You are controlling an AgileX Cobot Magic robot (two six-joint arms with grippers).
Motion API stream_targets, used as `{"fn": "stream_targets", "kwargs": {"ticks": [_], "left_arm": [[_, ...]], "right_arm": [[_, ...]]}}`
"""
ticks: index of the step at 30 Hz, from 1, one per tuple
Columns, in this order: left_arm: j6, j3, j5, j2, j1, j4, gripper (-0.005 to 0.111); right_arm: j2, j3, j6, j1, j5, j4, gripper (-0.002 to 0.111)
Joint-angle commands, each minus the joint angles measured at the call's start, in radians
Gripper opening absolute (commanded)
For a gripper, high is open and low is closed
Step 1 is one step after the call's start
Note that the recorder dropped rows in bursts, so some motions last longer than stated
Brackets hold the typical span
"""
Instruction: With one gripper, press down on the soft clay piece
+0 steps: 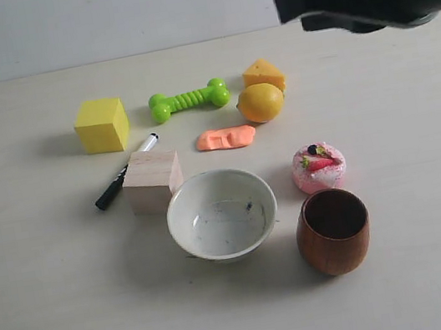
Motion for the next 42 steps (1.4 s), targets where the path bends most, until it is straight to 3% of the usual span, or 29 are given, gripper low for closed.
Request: {"fn": "stream_targets", "kwargs": {"ticks": [1, 15, 22, 25, 35, 42], "left_arm": [[-0.002, -0.002, -0.006, -0.006, -0.008, -0.004, 0.000], [-0.002, -0.002, -0.006, -0.006, -0.008, -0.004, 0.000], [-0.002, -0.002, -0.006, -0.006, -0.008, -0.004, 0.000], [-0.002, -0.002, -0.006, -0.006, -0.008, -0.004, 0.000], [-0.002, -0.002, -0.006, -0.006, -0.008, -0.004, 0.000], [-0.002, -0.002, -0.006, -0.006, -0.008, -0.004, 0.000]], "right_arm": [[-0.129, 0.005, 0.011, 0.001, 0.039, 0.001, 0.000], [-0.393, 0.005, 0.009, 0.001, 0.053, -0.054, 0.000], [-0.454, 0.005, 0.009, -0.008, 0.187, -0.159, 0.000], [-0.476, 0.009, 0.009, -0.094, 0.219, -0.154, 0.000], [-0.645, 0.199, 0.007, -0.535, 0.150, -0.125, 0.000], [-0.813, 0.377, -0.002, -0.689, -0.024, -0.199, 0.000]]}}
